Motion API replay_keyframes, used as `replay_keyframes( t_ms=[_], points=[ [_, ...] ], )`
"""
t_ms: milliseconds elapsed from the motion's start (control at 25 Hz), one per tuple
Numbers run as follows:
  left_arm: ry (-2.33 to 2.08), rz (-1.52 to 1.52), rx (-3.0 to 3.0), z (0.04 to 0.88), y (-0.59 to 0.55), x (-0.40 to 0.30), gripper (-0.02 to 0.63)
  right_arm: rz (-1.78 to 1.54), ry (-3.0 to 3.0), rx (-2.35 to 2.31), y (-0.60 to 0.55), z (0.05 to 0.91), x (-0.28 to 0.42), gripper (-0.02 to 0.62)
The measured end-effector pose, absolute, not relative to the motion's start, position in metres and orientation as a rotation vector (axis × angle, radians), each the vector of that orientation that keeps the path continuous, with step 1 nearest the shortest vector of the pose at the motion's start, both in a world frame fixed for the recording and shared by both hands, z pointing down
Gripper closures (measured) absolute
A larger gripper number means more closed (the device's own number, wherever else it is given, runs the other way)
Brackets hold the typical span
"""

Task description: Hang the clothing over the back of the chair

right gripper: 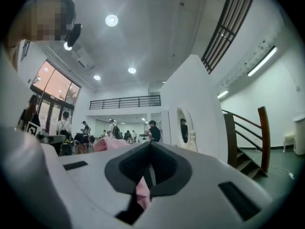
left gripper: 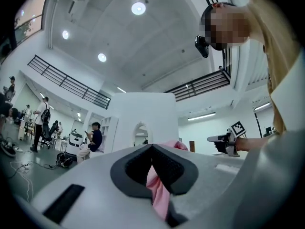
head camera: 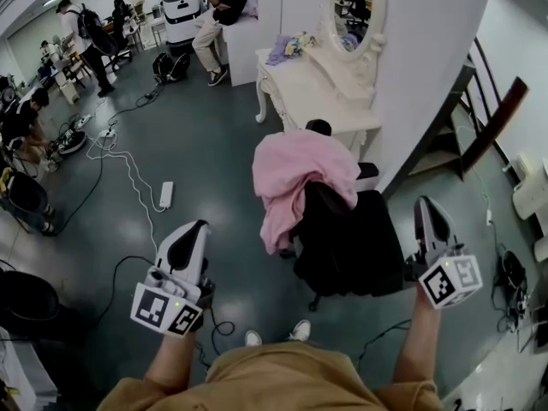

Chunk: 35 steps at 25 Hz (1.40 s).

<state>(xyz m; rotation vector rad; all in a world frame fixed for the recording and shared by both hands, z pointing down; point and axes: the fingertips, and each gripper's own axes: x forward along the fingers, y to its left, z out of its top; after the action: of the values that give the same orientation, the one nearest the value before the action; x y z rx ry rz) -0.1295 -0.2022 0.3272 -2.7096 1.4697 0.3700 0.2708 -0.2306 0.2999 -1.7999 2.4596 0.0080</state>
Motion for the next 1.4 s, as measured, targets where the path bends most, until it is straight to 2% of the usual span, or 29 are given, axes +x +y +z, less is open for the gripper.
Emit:
replay_keyframes(
  t_ms=[240, 600, 920, 1400],
  points=[
    [1.491, 0.363, -2.626, 0.304, -0.205, -0.135, 0.603, 0.228, 2.434, -1.787, -0.203, 0.267, 0.277, 0.592],
    [1.565, 0.37, -2.534, 0.291, -0.185, -0.144, 0.603, 0.315, 2.41, -1.832, -0.17, 0.26, 0.305, 0.592],
    [1.67, 0.355, -2.507, 0.309, -0.166, -0.164, 0.603, 0.239, 2.331, -1.923, -0.146, 0.281, 0.326, 0.592],
    [1.662, 0.332, -2.52, 0.316, -0.164, -0.175, 0.603, 0.227, 2.313, -1.978, -0.137, 0.292, 0.316, 0.592]
  ],
)
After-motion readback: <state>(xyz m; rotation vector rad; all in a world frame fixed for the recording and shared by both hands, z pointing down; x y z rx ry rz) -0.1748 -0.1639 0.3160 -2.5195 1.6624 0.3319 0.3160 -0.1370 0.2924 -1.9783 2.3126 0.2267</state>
